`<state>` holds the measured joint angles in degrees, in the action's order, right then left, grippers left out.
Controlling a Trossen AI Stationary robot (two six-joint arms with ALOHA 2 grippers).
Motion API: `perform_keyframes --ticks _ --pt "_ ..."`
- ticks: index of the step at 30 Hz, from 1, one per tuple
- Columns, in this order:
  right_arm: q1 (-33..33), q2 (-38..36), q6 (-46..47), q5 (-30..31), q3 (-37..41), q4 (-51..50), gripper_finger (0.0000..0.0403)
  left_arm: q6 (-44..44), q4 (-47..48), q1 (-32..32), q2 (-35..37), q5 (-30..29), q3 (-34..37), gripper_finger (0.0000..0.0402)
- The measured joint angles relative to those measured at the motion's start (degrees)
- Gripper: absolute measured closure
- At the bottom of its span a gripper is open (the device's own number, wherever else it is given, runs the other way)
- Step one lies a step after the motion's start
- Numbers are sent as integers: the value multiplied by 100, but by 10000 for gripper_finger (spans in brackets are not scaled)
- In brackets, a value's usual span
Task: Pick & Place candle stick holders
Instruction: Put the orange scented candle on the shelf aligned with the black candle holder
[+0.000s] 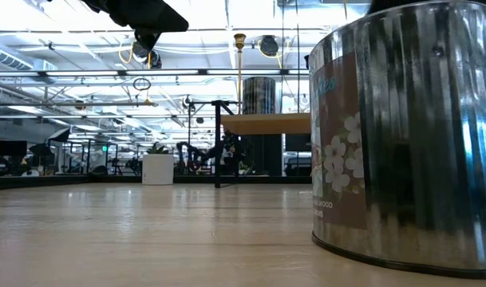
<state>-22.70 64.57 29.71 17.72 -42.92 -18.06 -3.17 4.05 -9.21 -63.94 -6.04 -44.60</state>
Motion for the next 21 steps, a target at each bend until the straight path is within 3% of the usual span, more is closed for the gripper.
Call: perform_keyframes --ticks 10,21 --pt "985 -1 -1152 387 -1386 -501 402 -4 1 1 0 -3 0 397" --pt "2754 -1 -1479 778 -1916 -1122 402 -8 38 0 0 2 -2 395"
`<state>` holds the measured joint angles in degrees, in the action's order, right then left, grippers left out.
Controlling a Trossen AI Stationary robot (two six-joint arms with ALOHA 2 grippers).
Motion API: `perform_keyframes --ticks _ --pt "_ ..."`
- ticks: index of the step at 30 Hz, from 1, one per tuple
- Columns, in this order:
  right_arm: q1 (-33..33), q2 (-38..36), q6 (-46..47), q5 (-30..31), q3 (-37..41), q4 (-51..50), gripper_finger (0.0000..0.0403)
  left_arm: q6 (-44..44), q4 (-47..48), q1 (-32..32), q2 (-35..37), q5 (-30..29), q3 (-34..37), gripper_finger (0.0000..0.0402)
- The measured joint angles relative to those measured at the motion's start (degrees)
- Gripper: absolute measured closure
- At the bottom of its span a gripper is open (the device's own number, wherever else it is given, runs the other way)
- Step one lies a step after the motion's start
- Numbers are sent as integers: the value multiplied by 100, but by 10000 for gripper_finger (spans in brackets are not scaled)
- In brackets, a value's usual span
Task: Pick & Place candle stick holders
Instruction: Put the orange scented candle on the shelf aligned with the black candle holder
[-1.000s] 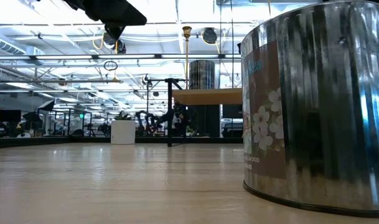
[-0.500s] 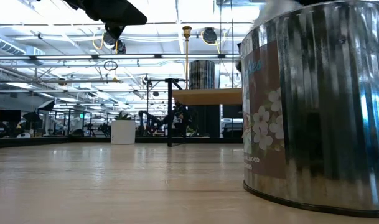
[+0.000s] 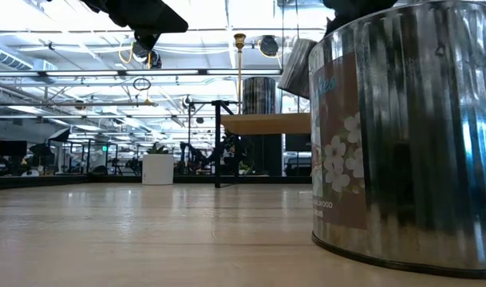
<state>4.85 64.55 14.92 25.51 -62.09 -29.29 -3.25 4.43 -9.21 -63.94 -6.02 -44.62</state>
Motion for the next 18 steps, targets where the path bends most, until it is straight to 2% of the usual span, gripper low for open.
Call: perform_keyframes --ticks 15,18 --pt "1470 -2 -216 -28 -24 -119 402 52 6 1 0 4 0 396" --pt "1660 -2 -217 -281 -24 -208 402 52 7 0 0 4 0 396"
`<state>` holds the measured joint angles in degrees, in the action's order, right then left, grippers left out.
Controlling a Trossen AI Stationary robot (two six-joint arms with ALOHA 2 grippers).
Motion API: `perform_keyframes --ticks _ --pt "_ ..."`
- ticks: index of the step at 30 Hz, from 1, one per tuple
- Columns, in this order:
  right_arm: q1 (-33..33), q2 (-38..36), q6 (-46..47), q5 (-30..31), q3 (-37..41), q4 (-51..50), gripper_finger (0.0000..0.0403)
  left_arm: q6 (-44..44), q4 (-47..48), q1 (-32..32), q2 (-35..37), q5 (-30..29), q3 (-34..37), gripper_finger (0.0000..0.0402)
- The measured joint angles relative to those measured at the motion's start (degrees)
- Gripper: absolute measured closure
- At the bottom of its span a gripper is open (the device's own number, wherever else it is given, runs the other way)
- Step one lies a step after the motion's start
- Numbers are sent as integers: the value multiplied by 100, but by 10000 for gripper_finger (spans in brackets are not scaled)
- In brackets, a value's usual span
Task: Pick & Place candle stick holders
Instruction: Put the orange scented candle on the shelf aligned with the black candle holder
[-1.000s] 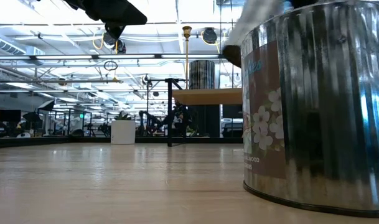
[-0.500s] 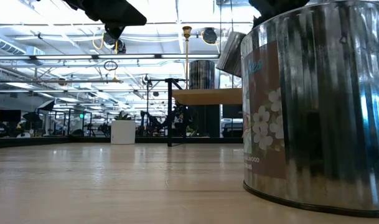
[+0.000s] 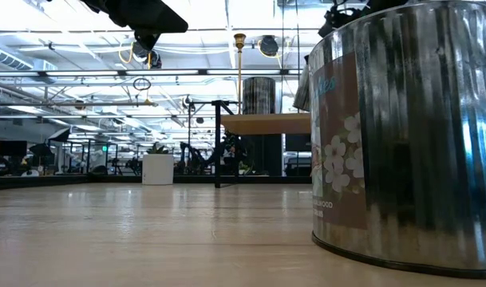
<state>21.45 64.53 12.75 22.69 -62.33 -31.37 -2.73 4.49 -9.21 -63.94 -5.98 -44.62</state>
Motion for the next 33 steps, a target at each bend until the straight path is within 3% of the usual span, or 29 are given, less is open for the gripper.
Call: perform_keyframes --ticks 16,33 --pt "593 -127 -269 -502 -8 -312 400 5 4 17 0 -2 0 393" --pt "638 -122 -489 -950 -2 -298 398 8 2 17 0 -4 -1 393"
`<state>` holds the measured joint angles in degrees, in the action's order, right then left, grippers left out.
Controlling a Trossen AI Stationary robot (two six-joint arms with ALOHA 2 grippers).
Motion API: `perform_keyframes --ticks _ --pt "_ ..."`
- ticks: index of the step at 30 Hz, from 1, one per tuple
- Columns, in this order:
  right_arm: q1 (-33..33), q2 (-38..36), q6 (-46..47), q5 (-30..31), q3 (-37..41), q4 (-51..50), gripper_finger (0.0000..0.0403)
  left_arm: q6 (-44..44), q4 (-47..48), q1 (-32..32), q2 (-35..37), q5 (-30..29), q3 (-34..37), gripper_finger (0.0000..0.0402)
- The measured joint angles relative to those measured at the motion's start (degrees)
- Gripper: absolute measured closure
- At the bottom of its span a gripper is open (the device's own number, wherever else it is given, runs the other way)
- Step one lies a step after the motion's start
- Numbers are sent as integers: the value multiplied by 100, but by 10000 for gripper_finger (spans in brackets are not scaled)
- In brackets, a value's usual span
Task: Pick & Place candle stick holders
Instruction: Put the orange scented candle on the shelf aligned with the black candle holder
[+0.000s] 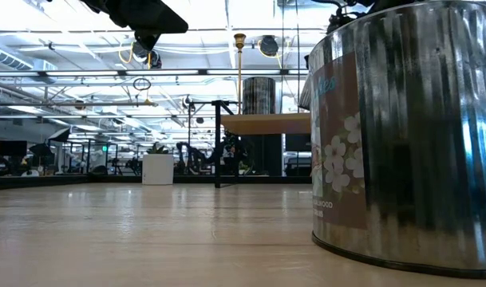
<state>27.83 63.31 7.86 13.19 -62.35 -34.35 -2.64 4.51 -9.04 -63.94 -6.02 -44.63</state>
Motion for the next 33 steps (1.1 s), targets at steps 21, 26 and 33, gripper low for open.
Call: perform_keyframes --ticks 21,26,33 --pt "0 42 -142 17 13 457 354 -10 -2 0 -2 -7 -1 391" --pt "0 42 -215 17 13 813 353 -18 -2 0 0 -7 -1 394" --pt "-215 -115 -667 8 13 1062 353 -90 1 0 -2 -8 -1 383"
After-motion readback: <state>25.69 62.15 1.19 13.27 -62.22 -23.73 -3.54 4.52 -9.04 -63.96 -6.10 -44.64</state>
